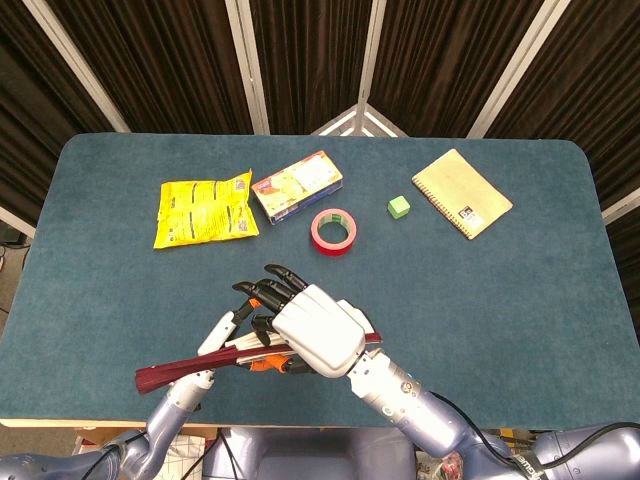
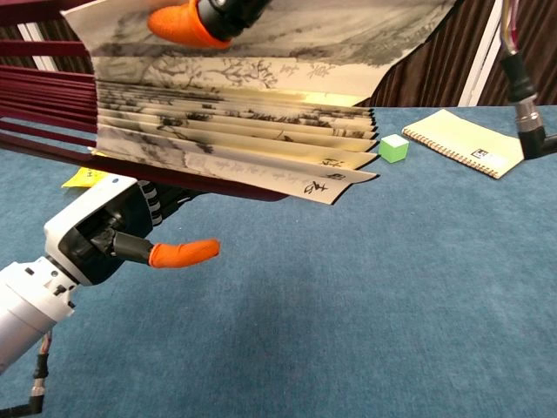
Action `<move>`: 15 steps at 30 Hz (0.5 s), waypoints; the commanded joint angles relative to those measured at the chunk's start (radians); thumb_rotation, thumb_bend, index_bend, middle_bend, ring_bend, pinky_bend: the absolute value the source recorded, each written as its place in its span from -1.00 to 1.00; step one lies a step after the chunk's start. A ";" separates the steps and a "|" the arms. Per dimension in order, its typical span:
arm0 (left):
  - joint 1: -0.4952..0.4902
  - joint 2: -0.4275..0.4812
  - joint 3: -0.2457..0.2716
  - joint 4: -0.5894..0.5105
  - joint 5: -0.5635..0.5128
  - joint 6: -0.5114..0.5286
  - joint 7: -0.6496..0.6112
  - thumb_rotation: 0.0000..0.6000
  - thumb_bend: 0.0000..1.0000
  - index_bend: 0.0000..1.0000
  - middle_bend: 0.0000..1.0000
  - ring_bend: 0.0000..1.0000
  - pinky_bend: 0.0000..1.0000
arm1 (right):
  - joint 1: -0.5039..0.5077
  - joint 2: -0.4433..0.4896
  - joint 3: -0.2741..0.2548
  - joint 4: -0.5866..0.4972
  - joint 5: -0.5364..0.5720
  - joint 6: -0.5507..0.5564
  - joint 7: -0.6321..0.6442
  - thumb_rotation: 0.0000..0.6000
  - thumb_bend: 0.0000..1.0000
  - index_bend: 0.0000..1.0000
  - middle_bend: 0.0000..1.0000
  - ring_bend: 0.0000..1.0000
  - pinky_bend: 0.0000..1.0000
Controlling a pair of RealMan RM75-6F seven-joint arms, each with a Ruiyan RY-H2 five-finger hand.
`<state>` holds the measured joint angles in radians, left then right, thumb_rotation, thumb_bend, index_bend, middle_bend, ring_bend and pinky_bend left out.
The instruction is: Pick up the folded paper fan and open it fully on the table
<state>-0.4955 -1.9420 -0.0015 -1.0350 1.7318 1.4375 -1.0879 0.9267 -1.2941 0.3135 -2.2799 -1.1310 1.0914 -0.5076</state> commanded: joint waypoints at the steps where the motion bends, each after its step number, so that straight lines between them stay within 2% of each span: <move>1: 0.001 0.002 0.007 -0.007 0.003 0.010 -0.003 1.00 -0.77 -0.58 -0.81 -1.00 -0.81 | 0.011 -0.015 0.004 0.005 0.016 0.006 -0.011 1.00 -0.13 0.63 -0.64 -0.56 -0.73; 8: 0.003 0.017 0.004 -0.045 0.007 0.049 0.002 1.00 -0.72 -0.47 -0.75 -1.00 -0.77 | 0.047 -0.064 0.009 0.019 0.074 0.021 -0.058 1.00 -0.13 0.63 -0.64 -0.56 -0.73; 15: 0.006 0.035 0.007 -0.075 -0.001 0.059 0.018 1.00 -0.29 -0.21 -0.65 -1.00 -0.73 | 0.063 -0.095 0.000 0.022 0.095 0.043 -0.090 1.00 -0.13 0.63 -0.64 -0.56 -0.73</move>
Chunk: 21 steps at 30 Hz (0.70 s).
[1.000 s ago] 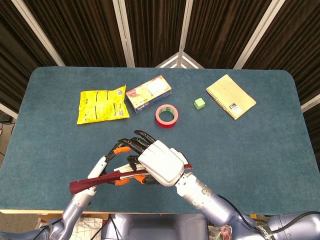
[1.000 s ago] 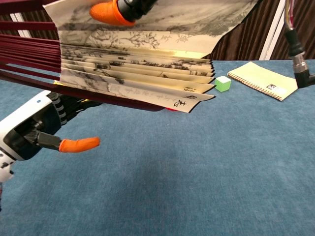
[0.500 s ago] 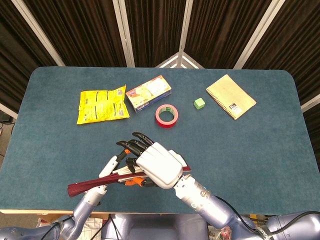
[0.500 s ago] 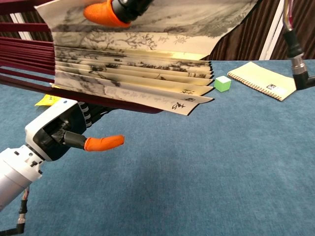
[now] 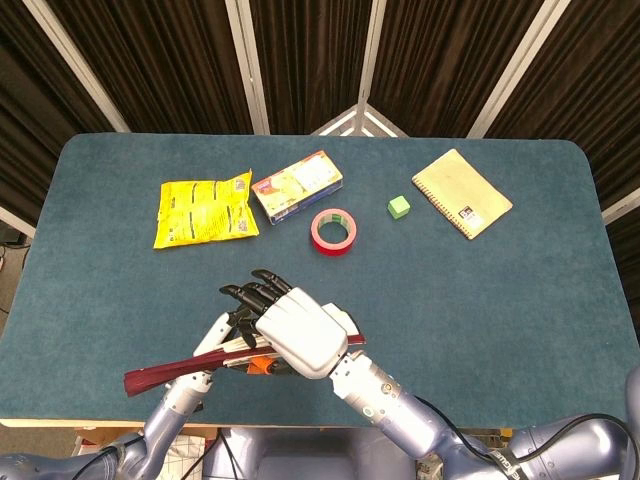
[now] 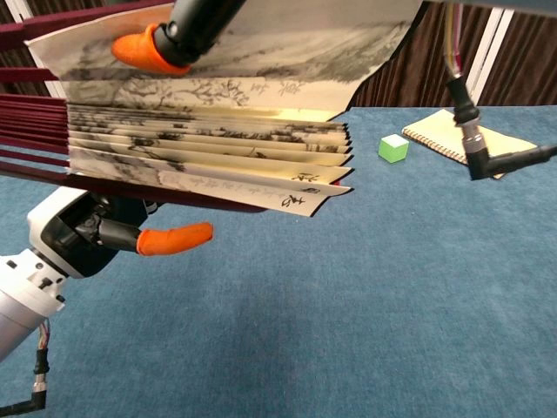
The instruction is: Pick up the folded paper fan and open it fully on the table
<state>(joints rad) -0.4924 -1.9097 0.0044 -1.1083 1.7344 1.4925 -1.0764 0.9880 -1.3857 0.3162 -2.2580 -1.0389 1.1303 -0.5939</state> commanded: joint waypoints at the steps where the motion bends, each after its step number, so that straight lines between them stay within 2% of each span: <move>1: 0.004 0.003 0.000 0.000 -0.006 0.007 0.009 1.00 -0.26 -0.20 -0.64 -1.00 -0.73 | 0.002 -0.005 -0.005 0.000 0.003 0.007 -0.007 1.00 -0.13 0.63 -0.64 -0.56 -0.73; 4: 0.008 0.006 0.000 0.005 -0.012 0.013 0.004 1.00 -0.19 -0.18 -0.64 -1.00 -0.73 | 0.000 -0.004 -0.007 0.000 0.004 0.017 -0.008 1.00 -0.13 0.63 -0.64 -0.56 -0.73; 21: 0.019 0.022 0.003 0.069 -0.027 0.036 -0.012 1.00 -0.19 -0.18 -0.65 -1.00 -0.73 | -0.018 0.027 -0.009 0.005 -0.003 0.030 0.036 1.00 -0.13 0.65 -0.64 -0.56 -0.73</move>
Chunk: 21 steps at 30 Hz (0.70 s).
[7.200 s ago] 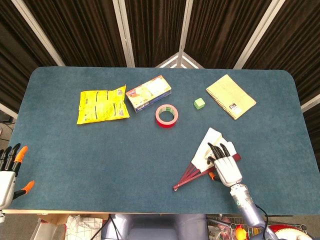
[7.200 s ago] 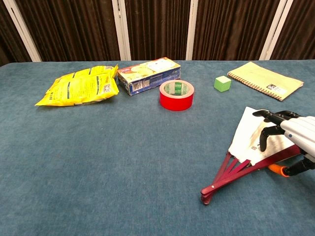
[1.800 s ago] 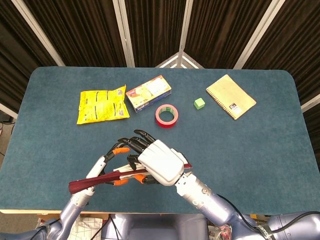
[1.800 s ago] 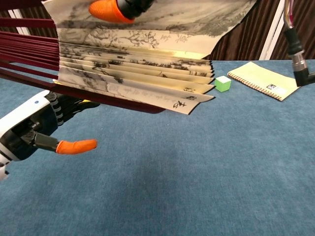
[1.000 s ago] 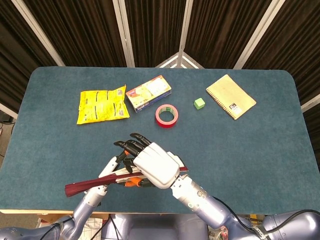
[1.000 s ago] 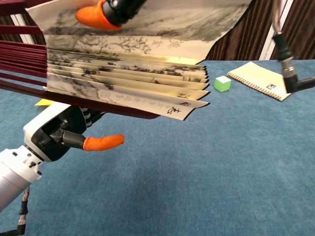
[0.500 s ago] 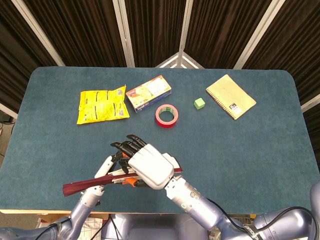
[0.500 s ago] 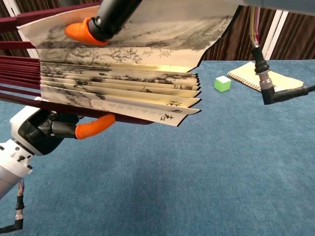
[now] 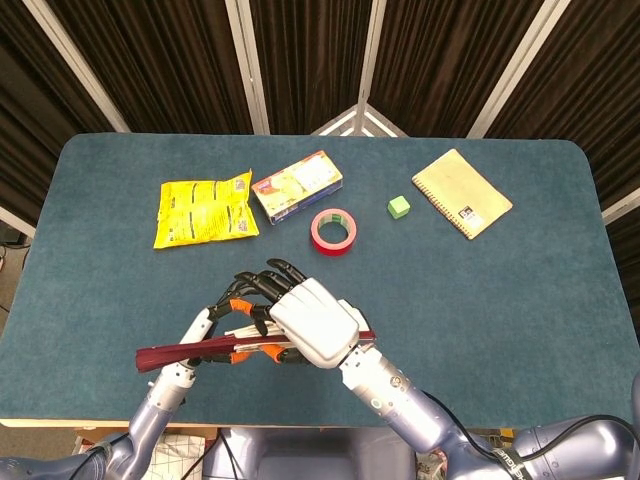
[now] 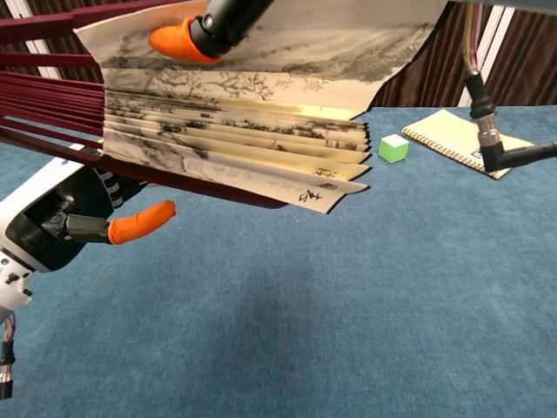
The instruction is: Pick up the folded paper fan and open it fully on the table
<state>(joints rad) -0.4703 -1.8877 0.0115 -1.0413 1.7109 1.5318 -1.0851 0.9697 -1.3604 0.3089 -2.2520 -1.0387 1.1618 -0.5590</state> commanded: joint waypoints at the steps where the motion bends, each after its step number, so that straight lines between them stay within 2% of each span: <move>1: -0.004 -0.001 -0.004 0.002 -0.004 -0.005 -0.004 1.00 -0.20 -0.18 -0.64 -1.00 -0.73 | 0.000 0.002 -0.001 -0.002 -0.004 -0.002 0.002 1.00 -0.13 0.65 -0.64 -0.56 -0.73; 13: -0.026 -0.011 -0.010 -0.025 -0.006 -0.025 0.014 1.00 -0.19 -0.14 -0.61 -1.00 -0.73 | 0.001 0.005 -0.012 -0.007 -0.013 -0.008 0.010 1.00 -0.12 0.65 -0.64 -0.56 -0.73; 21: -0.032 -0.037 -0.009 -0.026 -0.015 -0.044 0.033 1.00 -0.09 0.07 -0.51 -1.00 -0.66 | 0.000 0.016 -0.010 -0.018 -0.016 -0.004 0.012 1.00 -0.12 0.65 -0.64 -0.56 -0.73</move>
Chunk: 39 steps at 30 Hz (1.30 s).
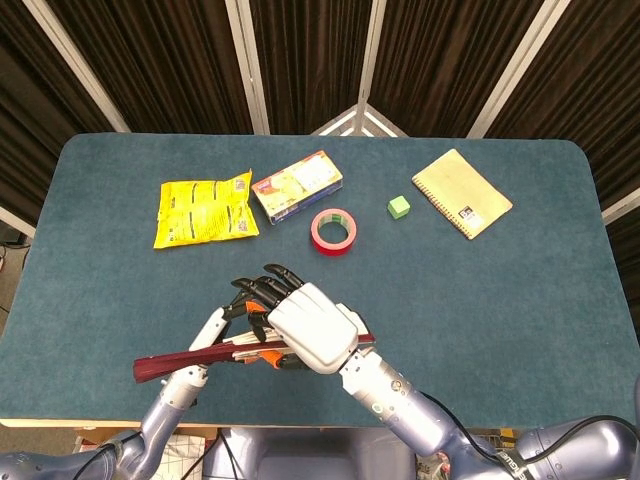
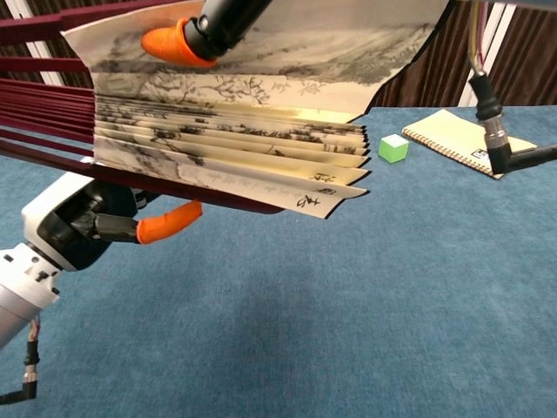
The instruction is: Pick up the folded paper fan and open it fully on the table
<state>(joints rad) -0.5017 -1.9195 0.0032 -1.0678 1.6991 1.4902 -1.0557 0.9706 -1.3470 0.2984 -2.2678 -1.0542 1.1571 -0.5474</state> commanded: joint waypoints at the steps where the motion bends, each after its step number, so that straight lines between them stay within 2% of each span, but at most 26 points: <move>1: 0.000 -0.007 -0.002 0.001 -0.005 -0.002 0.004 1.00 -0.07 0.09 -0.50 -1.00 -0.65 | -0.002 0.005 0.000 -0.002 -0.001 0.001 0.001 1.00 -0.12 0.65 -0.64 -0.56 -0.73; 12: 0.003 0.000 -0.028 -0.014 -0.029 0.005 0.026 1.00 0.15 0.29 -0.38 -1.00 -0.56 | -0.015 0.033 -0.008 -0.012 -0.021 -0.003 0.023 1.00 -0.12 0.65 -0.64 -0.56 -0.73; 25: 0.009 0.027 -0.052 0.020 -0.041 0.029 0.053 1.00 0.16 0.39 -0.34 -0.95 -0.53 | -0.032 0.066 -0.007 -0.013 -0.033 0.000 0.047 1.00 -0.11 0.67 -0.64 -0.56 -0.73; 29: 0.014 0.055 -0.056 0.038 -0.025 0.066 0.084 1.00 0.16 0.39 -0.34 -0.94 -0.53 | -0.047 0.089 -0.002 -0.004 -0.032 0.009 0.067 1.00 -0.11 0.67 -0.64 -0.56 -0.73; 33: 0.028 0.089 -0.058 0.072 0.010 0.146 0.148 1.00 0.16 0.39 -0.35 -0.94 -0.53 | -0.075 0.139 0.005 0.016 -0.036 0.022 0.097 1.00 -0.11 0.67 -0.64 -0.56 -0.73; 39: 0.047 0.153 -0.076 0.081 0.031 0.243 0.189 1.00 0.16 0.38 -0.35 -0.94 -0.53 | -0.134 0.230 0.032 0.058 -0.030 0.031 0.224 1.00 -0.11 0.67 -0.64 -0.56 -0.73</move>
<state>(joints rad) -0.4631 -1.7875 -0.0629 -0.9917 1.7227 1.7095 -0.8833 0.8612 -1.1502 0.3189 -2.2316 -1.0854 1.1855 -0.3663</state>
